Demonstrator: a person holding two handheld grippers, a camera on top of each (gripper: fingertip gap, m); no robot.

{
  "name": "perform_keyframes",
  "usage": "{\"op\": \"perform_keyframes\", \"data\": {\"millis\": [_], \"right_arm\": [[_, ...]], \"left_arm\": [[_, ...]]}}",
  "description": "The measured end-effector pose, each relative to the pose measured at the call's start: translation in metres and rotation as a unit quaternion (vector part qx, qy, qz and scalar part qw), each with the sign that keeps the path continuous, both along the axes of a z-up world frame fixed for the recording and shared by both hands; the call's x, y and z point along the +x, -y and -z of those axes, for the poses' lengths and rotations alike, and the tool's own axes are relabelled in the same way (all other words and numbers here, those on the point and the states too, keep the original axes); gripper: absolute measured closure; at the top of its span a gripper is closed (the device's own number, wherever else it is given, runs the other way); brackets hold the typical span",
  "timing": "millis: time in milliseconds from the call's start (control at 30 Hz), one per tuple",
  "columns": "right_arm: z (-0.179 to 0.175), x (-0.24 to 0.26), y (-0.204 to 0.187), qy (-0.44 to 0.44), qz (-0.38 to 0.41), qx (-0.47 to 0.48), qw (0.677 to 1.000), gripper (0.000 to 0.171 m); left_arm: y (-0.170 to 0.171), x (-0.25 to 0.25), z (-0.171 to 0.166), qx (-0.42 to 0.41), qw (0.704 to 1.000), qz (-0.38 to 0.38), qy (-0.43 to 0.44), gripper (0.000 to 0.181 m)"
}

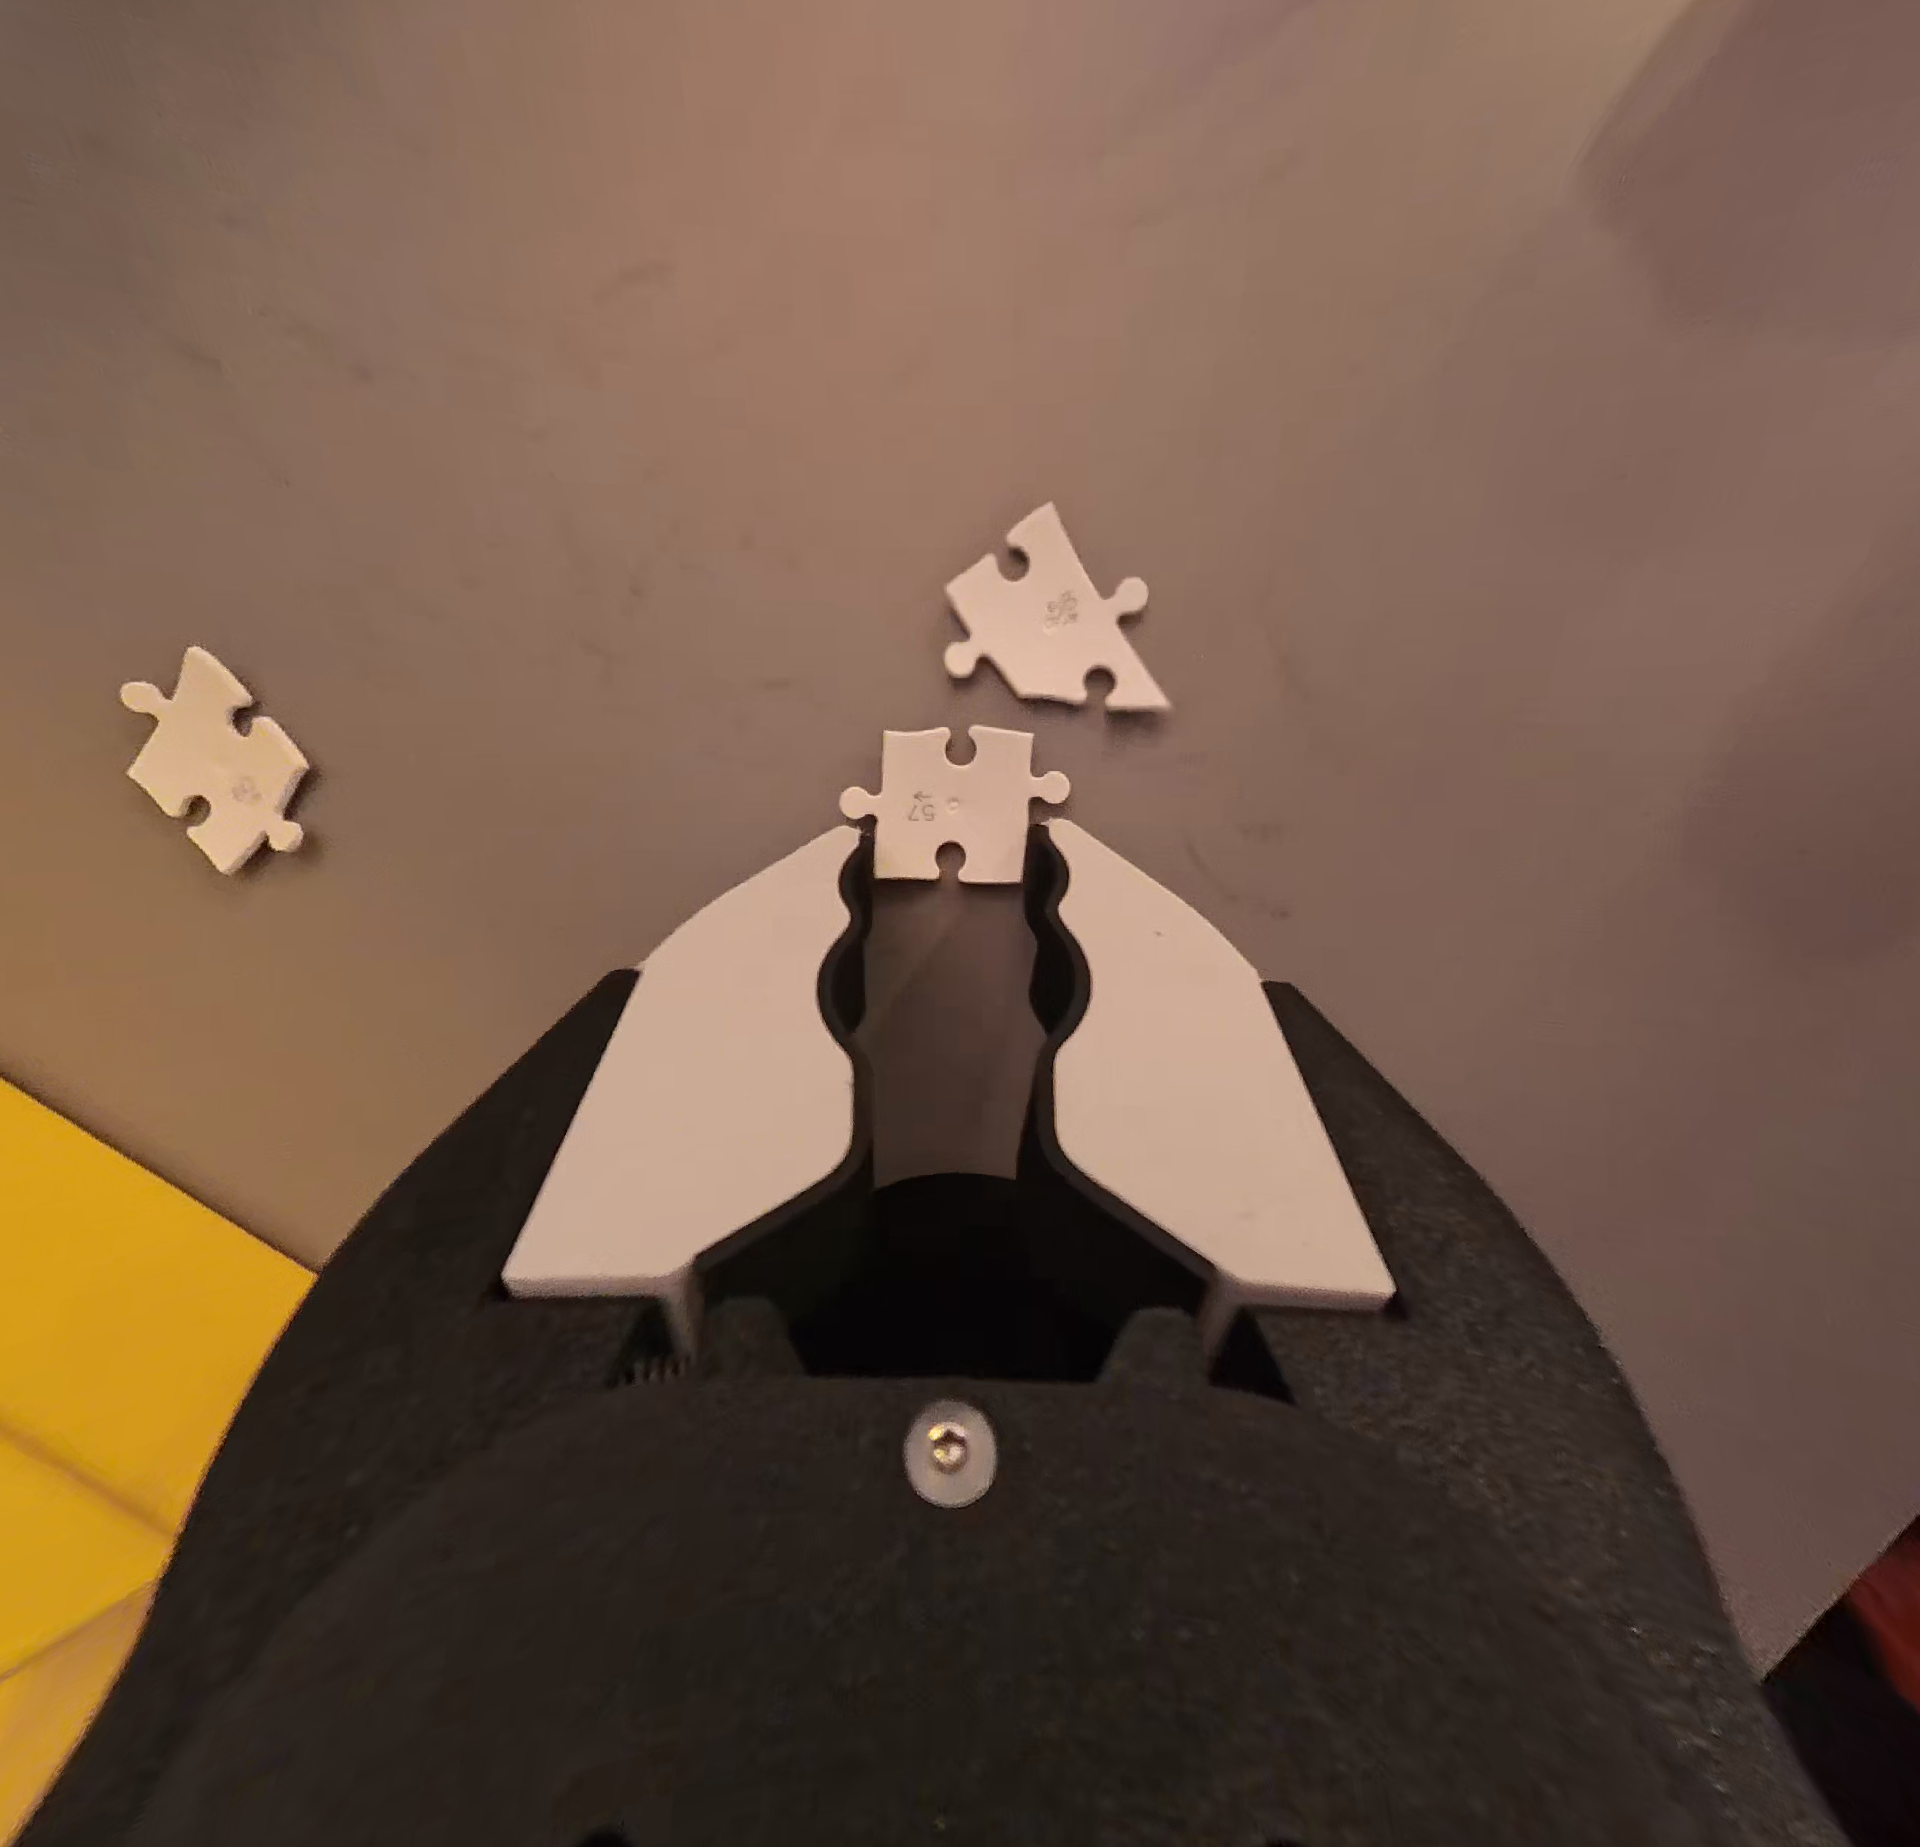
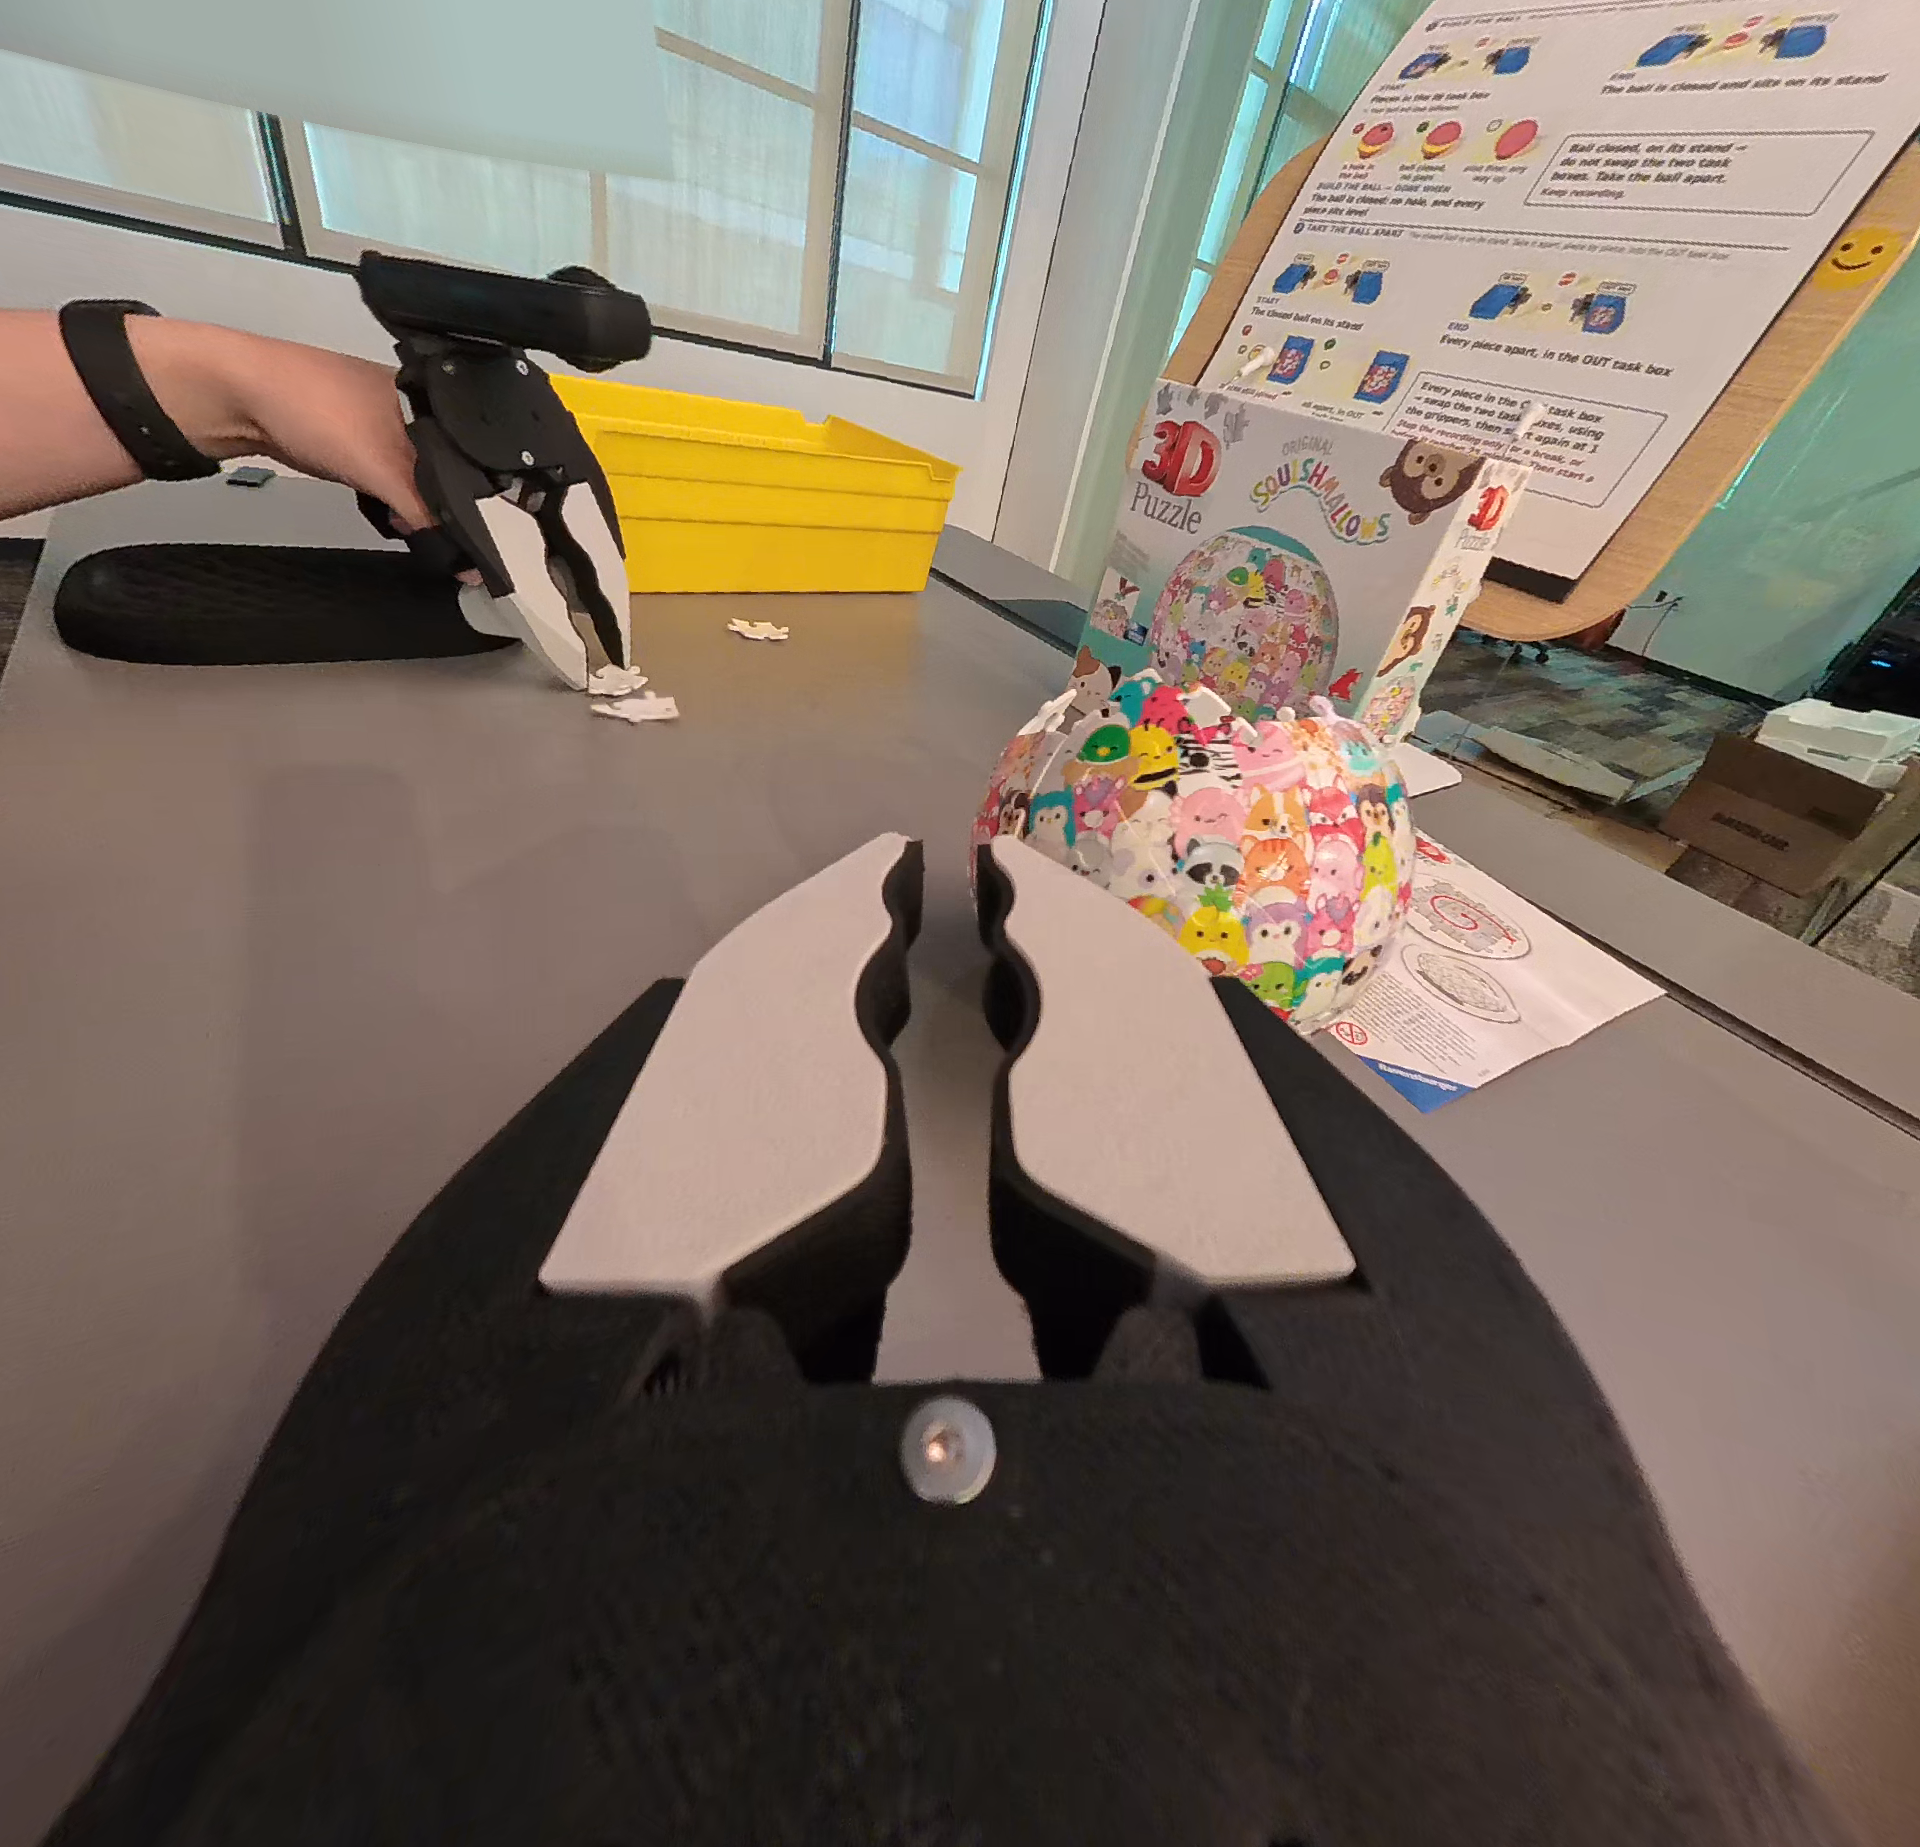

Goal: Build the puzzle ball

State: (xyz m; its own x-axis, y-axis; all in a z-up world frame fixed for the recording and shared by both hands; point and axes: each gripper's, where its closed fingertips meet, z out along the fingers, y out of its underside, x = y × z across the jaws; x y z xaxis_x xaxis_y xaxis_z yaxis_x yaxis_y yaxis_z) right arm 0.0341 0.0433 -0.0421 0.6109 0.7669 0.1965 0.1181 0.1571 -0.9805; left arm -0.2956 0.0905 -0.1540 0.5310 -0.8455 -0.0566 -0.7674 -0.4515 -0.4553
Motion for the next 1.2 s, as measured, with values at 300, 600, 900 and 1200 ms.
{"op": "perform_keyframes", "data": {"millis": [300,600,900,1200], "right_arm": [[-0.004,-0.004,0.003,0.006,0.009,0.003,1.000,0.161],[-0.007,-0.110,0.052,-0.047,-0.131,-0.265,0.954,0.149],[-0.003,-0.103,0.039,-0.107,-0.124,-0.426,0.890,0.141],[0.025,-0.117,0.064,-0.049,-0.183,-0.521,0.832,0.148]], "left_arm": [[0.017,0.027,-0.044,0.094,0.992,0.056,0.058,0.154],[0.096,0.173,-0.107,0.179,0.896,0.378,0.148,0.154],[0.108,0.210,-0.085,0.186,0.846,0.491,0.087,0.154],[0.117,0.210,-0.083,0.192,0.827,0.525,0.054,0.154]]}}
